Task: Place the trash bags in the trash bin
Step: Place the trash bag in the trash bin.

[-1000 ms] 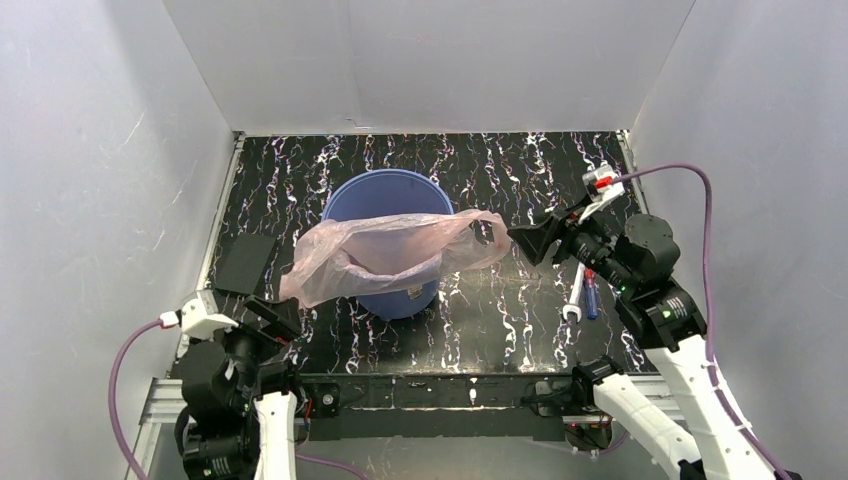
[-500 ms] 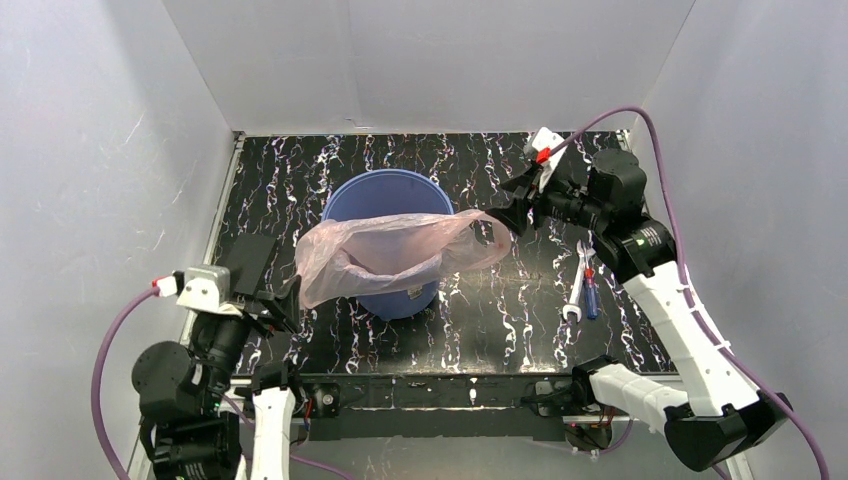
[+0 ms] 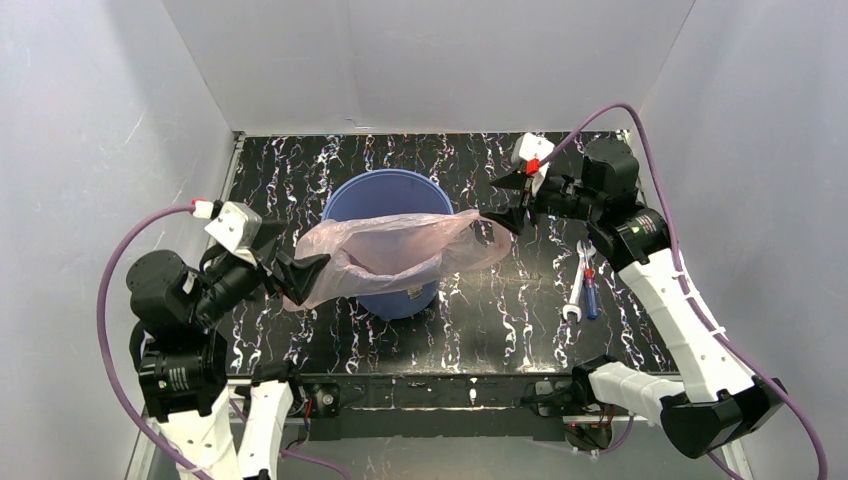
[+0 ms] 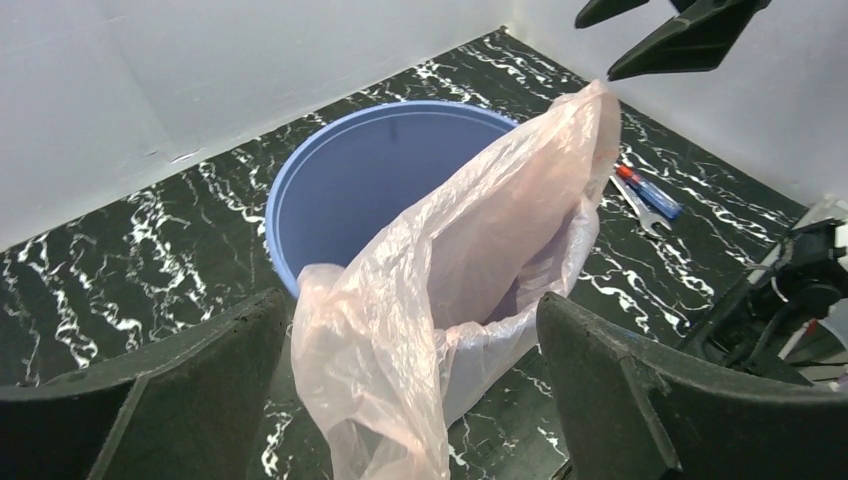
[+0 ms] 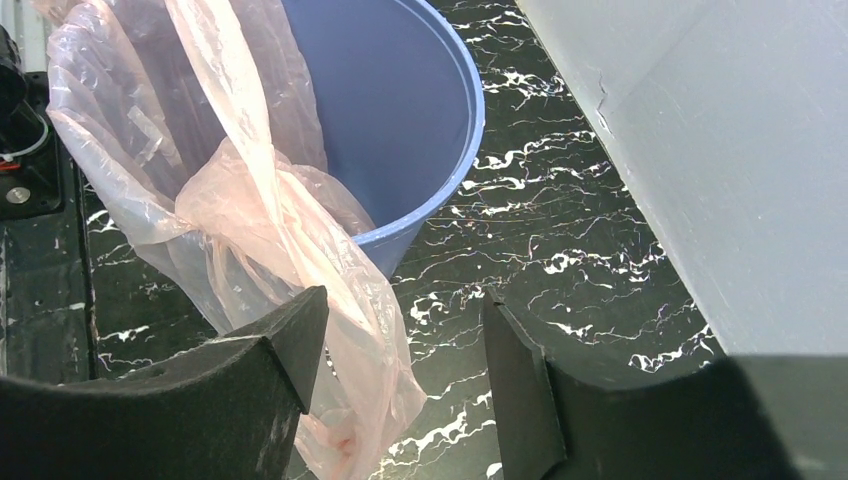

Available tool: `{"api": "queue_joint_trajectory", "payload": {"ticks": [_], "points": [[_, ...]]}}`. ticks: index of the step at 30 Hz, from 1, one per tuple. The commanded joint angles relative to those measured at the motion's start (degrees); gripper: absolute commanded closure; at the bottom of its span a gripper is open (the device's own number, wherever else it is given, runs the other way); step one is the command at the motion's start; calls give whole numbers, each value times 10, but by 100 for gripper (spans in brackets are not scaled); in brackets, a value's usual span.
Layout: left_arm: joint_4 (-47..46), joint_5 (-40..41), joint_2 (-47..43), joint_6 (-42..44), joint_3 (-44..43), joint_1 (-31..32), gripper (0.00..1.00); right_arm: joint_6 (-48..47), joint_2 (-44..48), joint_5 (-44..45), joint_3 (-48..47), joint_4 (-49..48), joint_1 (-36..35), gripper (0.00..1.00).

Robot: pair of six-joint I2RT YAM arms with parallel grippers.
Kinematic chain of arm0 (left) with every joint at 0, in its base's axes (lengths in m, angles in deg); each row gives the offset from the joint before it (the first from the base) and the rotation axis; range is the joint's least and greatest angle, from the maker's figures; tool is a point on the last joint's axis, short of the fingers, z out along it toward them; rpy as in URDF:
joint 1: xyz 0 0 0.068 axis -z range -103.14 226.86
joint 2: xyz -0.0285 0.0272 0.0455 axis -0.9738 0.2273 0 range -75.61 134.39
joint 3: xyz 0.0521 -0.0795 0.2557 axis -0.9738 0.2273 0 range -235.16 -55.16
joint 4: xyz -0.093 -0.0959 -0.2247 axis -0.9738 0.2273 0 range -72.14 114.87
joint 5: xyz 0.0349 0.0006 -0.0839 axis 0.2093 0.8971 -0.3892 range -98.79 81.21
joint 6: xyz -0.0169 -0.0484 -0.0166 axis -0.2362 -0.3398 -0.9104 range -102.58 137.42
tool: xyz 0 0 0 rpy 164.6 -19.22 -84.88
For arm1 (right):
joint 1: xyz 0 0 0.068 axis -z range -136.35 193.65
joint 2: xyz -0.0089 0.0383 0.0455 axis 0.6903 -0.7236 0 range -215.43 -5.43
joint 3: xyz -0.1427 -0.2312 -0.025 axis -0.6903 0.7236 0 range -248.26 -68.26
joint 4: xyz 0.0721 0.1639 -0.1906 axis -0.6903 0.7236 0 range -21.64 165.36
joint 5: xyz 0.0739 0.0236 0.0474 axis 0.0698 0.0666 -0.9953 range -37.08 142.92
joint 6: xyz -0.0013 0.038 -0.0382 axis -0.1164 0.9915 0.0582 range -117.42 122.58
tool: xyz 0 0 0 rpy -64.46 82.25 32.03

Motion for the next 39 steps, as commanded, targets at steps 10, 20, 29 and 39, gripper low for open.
{"api": "queue_joint_trajectory", "payload": {"ticks": [10,20,29,39], "points": [[48,-21,100,64,-87,11,11,-42,-9,-15,-41,11,-1,33],[49,-24,93,58,-65,46,14,-37,-23,-10,-54,20,-1,33],[82,117,123,93,-73,179,14,-25,-39,-74,-70,40,-2,35],[131,284,171,145,-108,338,22,-44,-23,-64,-63,76,-2,33]]}}
